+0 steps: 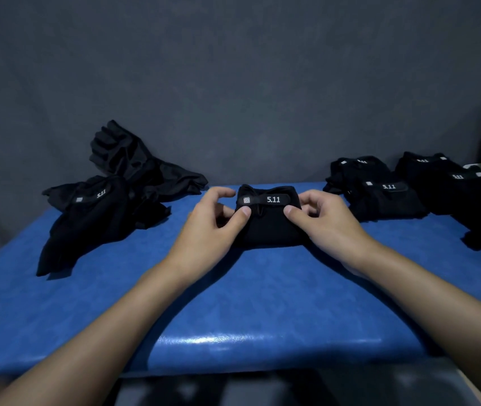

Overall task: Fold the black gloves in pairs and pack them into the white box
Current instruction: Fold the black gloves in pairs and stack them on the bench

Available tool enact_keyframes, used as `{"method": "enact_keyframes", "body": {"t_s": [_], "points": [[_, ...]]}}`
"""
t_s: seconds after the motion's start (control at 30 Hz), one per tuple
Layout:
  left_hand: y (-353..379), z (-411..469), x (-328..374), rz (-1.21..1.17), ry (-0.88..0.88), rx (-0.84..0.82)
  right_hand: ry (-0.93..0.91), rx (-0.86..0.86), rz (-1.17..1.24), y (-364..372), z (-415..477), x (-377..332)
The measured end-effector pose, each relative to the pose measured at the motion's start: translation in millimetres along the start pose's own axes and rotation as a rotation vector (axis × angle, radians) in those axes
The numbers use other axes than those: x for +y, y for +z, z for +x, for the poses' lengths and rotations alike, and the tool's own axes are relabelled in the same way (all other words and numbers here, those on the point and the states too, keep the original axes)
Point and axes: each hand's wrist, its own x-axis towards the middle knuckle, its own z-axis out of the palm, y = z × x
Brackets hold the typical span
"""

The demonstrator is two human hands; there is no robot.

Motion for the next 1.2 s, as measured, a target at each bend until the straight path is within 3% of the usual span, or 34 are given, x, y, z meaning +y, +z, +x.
{"method": "enact_keyframes", "body": {"t_s": [0.23, 0.5, 0.67, 1.2], "points": [[-4.3, -2.7, 2.1, 0.161, 0.065, -0.054, -0.027, 0.101, -0.25, 4.5, 3.6, 4.3], [-10.7, -8.6, 6.9, 0.205, 0.066, -0.166, -0.203, -0.136, -0.49, -11.8, -22.2, -7.0], [-12.1, -20.7, 12.9, 0.267, 0.112, -0.303, -0.249, -0.161, -0.573, -32.9, -40.8, -6.6], [86.8, -35.7, 58.9, 0.294, 0.279, -0.423, -0.09, -0.05, -0.961, -143.2, -104.0, 6.8]]}}
